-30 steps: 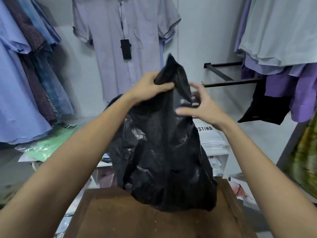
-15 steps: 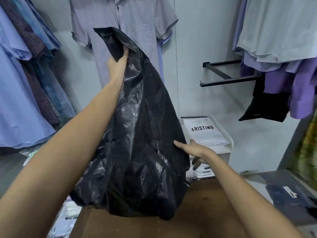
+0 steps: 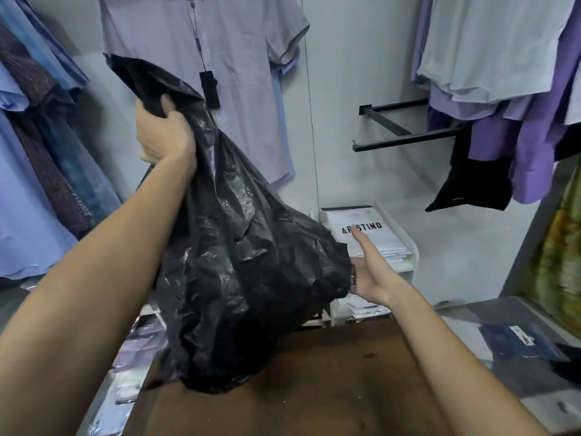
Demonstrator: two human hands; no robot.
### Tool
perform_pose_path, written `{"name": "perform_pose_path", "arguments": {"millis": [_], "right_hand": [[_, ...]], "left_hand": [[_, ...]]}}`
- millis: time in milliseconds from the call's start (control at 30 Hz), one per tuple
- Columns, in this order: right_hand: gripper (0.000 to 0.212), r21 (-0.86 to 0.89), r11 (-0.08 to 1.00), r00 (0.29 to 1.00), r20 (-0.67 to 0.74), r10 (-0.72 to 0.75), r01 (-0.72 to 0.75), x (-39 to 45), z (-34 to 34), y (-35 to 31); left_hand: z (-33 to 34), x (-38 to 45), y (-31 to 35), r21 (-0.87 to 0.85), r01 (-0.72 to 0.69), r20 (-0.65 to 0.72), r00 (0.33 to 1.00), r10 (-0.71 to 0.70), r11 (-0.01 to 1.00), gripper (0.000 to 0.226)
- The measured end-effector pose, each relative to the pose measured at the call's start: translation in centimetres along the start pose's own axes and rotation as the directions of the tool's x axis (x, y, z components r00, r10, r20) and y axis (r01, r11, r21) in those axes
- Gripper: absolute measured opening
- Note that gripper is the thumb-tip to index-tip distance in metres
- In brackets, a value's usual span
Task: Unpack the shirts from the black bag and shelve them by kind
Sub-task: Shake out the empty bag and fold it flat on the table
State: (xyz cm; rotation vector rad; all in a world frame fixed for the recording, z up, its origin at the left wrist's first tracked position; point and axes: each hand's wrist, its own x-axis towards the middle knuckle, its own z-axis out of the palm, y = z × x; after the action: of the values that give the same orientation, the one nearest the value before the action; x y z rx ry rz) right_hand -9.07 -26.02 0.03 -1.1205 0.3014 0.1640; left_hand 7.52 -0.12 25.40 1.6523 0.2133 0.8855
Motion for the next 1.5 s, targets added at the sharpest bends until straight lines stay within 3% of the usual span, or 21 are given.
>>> {"name": "perform_pose_path", "arguments": {"millis": [133,267,367,400,500,600,733,900,1000,1100,1200,1267,1367,1433,1500], "right_hand": [[0.041,-0.014,0.961,0.942,-0.196,-0.273,0.276,0.0,-0.3,-1.8],[0.021,0.093,0.92,0.891,-0.306,-0.336,0.38,0.0,-1.7,-4.2],[0.016,0.163,0.843,0.796,-0.459,-0.396,0.513,-0.5,-3.4,-6.4],[0.021,0.154,0.82,0.765,-0.486,-0.423,0.551,-0.7,-3.8,-7.2],[0.042,0.187,0.792,0.774,-0.425,-0.469,0.582,-1.7,-4.1,-9.8],[0.027,0.078,0.821,0.794,-0.318,-0.518,0.566,-3.5,-3.0,-11.9],[0.017,-0.063,0.773,0.707,-0.362,-0.607,0.632,-4.1,-1.0,-13.1],[0.021,-0.029,0.737,0.646,-0.459,-0.61,0.676,-4.9,-0.5,-15.0],[0.022,-0.047,0.681,0.575,-0.495,-0.651,0.731,-5.8,-1.0,-17.2],[0.032,-0.076,0.639,0.551,-0.436,-0.712,0.766,-6.7,-0.9,-18.8],[0.05,-0.082,0.584,0.533,-0.323,-0.782,0.808,-7.6,0.0,-19.6],[0.056,-0.161,0.563,0.522,-0.236,-0.82,0.811,-7.7,0.6,-19.7],[0.041,-0.244,0.591,0.555,-0.202,-0.807,0.769,-7.5,2.1,-19.2],[0.022,-0.242,0.617,0.588,-0.189,-0.787,0.749,-7.5,3.2,-18.8],[0.024,-0.22,0.638,0.603,-0.208,-0.77,0.738,-7.6,3.9,-18.6]], "left_hand": [[-0.1,0.9,-1.3,-0.077,0.007,0.064,0.998,-0.002,0.997,0.04],[-1.8,2.8,-2.4,-0.178,0.045,0.2,0.98,-0.009,0.983,0.058],[-3.3,6.2,-3.9,-0.125,0.006,0.152,0.988,0.013,0.992,0.03],[-3.9,7.1,-4.1,-0.085,0.017,0.124,0.992,-0.006,0.996,0.033],[-5.1,8.6,-4.3,-0.022,0.026,0.171,0.985,-0.021,0.999,0.034],[-5.9,8.4,-4.6,0.13,-0.051,0.325,0.946,0.005,0.99,0.031],[-6.5,9.7,-6.3,0.135,-0.033,0.368,0.93,-0.019,0.99,0.042],[-7.6,7.7,-3.2,-0.076,0.069,0.665,0.747,-0.001,0.995,0.03],[-8.9,9.0,-0.4,-0.274,0.143,0.636,0.769,0.067,0.951,0.01],[-9.3,10.3,1.5,-0.387,0.08,0.556,0.815,0.164,0.918,0.004],[-9.4,11.4,1.6,-0.308,0.021,0.52,0.841,0.149,0.951,0.018],[-9.1,11.5,1.4,-0.247,-0.063,0.485,0.856,0.18,0.967,0.015],[-8.4,10.7,0.2,-0.113,-0.141,0.489,0.854,0.178,0.984,0.01],[-8.1,11.1,-1.4,0.013,-0.18,0.516,0.844,0.148,0.984,0.035],[-7.5,13.0,-3.8,0.097,-0.214,0.48,0.865,0.142,0.972,0.054]]}}
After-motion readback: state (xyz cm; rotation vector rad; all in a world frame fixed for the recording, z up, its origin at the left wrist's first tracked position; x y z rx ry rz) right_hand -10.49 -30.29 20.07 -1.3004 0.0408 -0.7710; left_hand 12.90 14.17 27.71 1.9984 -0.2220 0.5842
